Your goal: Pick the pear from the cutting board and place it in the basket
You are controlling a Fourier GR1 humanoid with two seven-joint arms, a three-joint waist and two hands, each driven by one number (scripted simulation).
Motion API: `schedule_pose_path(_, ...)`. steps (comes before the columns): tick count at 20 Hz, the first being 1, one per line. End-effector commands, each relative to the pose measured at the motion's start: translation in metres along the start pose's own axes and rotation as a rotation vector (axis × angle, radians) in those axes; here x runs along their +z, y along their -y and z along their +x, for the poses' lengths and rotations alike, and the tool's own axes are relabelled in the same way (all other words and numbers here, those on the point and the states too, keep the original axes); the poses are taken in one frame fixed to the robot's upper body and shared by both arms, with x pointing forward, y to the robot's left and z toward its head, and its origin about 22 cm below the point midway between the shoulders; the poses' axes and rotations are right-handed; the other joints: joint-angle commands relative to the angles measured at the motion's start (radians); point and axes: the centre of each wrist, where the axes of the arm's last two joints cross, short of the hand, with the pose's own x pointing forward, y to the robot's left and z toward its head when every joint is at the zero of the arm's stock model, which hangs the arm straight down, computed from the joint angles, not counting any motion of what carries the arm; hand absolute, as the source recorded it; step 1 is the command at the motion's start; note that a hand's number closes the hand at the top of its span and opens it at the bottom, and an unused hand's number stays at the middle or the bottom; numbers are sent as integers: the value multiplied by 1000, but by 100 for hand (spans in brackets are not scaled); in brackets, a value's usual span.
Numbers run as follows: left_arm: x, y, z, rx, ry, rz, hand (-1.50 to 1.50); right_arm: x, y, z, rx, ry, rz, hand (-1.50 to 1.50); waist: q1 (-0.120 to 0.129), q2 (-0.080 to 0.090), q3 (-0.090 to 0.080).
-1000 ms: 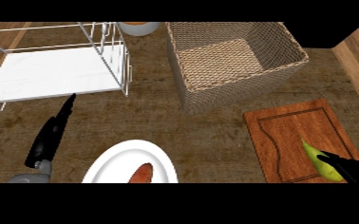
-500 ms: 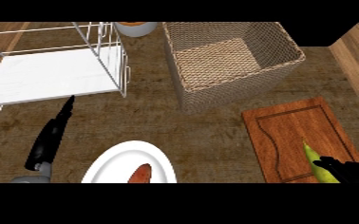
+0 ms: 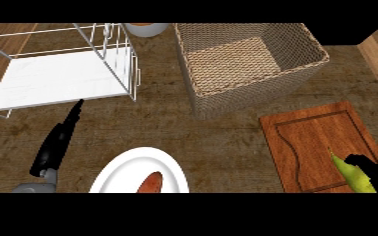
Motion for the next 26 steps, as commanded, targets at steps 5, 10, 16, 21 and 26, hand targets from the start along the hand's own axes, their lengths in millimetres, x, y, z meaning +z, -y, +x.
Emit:
schedule_pose_path(5, 2, -11, 1, 2, -19, 17, 0, -85, 107, 22, -117, -94, -369, 150, 29, -16, 4)
schedule_pose_path(10, -3, -4, 1, 3, -22, 16, 0, -87, 205, 26, -83, -62, -484, 150, 8, -12, 5)
schedule_pose_path(16, 1, -22, 0, 6, -8, 24, 0, -59, 284, 56, -139, 21, -481, 150, 2, -16, 5)
schedule_pose_path(21, 18, 4, -1, 11, -11, 16, 0, -75, 300, 83, -304, 75, -430, 150, 17, -14, 6)
schedule_pose_path(26, -3, -11, -16, 5, -14, 15, 0, -82, 326, 97, -356, 96, -412, 150, 15, -10, 5)
